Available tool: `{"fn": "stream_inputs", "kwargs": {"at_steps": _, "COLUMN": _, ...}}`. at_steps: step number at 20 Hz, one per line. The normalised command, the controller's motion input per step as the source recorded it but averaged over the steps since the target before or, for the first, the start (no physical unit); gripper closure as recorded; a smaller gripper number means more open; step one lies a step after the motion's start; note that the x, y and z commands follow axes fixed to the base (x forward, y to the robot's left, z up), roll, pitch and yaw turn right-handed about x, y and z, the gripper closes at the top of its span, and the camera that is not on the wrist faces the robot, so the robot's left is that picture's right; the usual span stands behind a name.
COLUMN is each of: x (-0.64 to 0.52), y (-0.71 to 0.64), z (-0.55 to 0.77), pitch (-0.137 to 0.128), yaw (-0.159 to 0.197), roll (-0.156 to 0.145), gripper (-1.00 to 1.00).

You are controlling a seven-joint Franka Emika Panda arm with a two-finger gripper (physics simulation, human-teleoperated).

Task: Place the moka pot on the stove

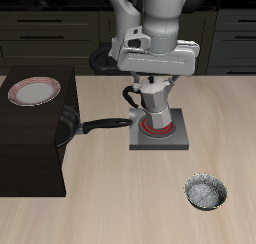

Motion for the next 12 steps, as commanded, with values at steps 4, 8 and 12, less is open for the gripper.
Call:
{"fn": "stream_inputs", "kwargs": {"at_steps": 4, "x": -0.26, "y": 0.04, "z": -0.08, "pitch": 0.004, "yaw": 0.002, "roll": 0.020, "gripper": 1.00}}
{"fn": "stream_inputs", "kwargs": {"at_steps": 8, "x": -0.21, "y": -0.01, "z": -0.05, "pitch": -0.007, "yaw": 0.005, "roll": -0.002, "gripper": 1.00}}
{"fn": "stream_inputs", "kwargs": {"at_steps": 12, "x": -0.18, "y": 0.07, "z": -0.06, "pitch": -0.003, "yaw": -0.013, "roll": 0.010, "gripper": 1.00}}
